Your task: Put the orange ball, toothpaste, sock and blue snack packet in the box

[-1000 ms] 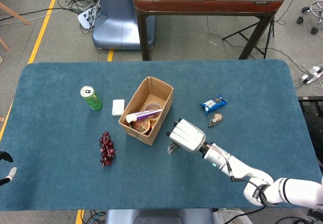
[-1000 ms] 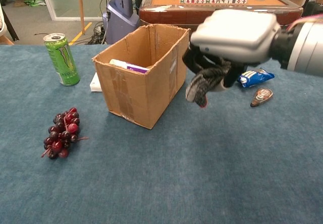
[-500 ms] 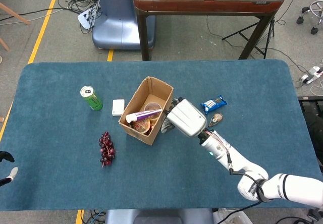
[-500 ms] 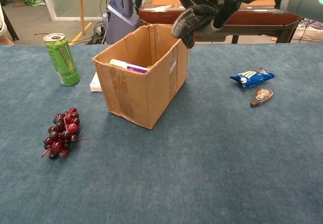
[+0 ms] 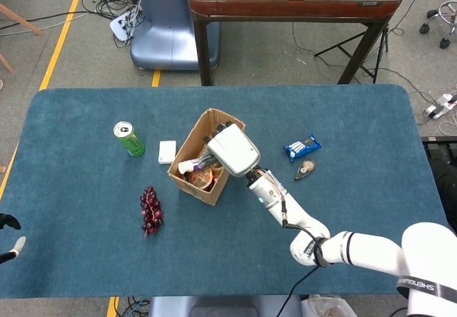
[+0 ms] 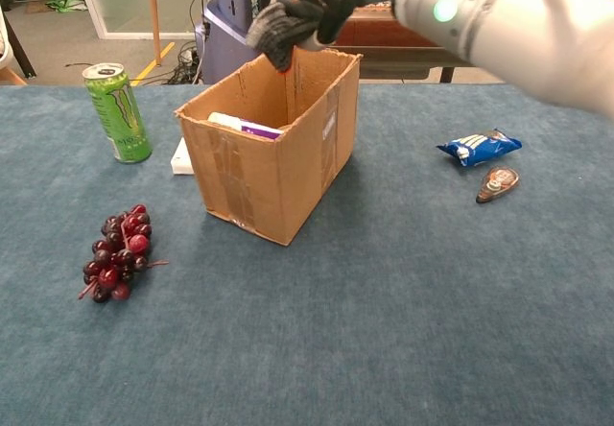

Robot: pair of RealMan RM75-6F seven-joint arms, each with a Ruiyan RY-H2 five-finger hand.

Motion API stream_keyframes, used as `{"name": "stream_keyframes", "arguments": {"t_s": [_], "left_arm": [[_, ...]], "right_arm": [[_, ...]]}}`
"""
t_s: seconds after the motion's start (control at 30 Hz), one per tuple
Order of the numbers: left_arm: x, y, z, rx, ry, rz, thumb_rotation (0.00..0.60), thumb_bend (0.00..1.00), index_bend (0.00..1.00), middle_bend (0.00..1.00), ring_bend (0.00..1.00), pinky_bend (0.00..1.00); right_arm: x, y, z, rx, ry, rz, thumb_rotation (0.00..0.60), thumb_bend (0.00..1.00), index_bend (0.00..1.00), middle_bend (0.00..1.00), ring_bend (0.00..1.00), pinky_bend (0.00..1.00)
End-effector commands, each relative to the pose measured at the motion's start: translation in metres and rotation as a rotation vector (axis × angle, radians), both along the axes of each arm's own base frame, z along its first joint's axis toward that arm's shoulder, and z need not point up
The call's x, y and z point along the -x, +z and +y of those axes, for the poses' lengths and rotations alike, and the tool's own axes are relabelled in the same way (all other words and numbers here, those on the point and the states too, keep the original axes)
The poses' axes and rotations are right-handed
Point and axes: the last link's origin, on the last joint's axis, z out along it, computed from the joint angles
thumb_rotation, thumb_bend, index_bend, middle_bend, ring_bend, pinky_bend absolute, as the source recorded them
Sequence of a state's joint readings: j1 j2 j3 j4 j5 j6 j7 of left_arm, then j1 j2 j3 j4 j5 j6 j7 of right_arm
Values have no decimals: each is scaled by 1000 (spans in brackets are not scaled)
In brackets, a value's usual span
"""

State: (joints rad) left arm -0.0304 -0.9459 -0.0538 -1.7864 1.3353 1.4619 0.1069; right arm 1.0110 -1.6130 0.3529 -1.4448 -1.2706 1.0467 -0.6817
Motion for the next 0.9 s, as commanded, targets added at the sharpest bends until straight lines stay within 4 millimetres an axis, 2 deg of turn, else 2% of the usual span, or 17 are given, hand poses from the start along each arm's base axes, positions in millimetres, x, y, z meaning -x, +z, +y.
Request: {"name": "stream_keyframes", "arguments": {"t_s": [0.03,0.13,0.27,0.37,0.5,0.63,0.8,0.9], "left_arm": [[0,0,0,0,-1,-2,600,261,508,460,415,607],[-1,1,-1,-2,-5,-6,600,261,508,460,415,607],[-1,1,-1,1,-4,-7,600,262,509,460,415,607],[0,1,-1,0,-5,-8,600,262,509,460,415,607],[0,1,-1,-1,-4,-6,600,262,508,460,415,607],[0,0,0,3,-2,-2,600,261,508,460,415,607],[-1,-1,0,4,-5,2,600,262,508,460,415,607],[1,-2,1,7,0,6,600,262,508,460,415,607]], "right_arm": [[-10,-10,-4,-13,-15,-20,600,78,454,544,469,623],[-12,-18,-4,-42,-25,-29,600,4,312,418,362,563],[-12,-23,-3,-59,-23,-38,600,0,120,224,213,421],[-13,-22,-1,-60,-13,-66,600,0,63,155,156,367],[-6,-10,6,-44,11,-86,600,0,60,149,148,361],[13,11,15,-4,14,-64,600,0,61,177,148,361],[45,38,19,39,-45,-28,600,0,116,220,148,361],[75,57,12,73,-125,-9,600,0,145,247,151,362]]}}
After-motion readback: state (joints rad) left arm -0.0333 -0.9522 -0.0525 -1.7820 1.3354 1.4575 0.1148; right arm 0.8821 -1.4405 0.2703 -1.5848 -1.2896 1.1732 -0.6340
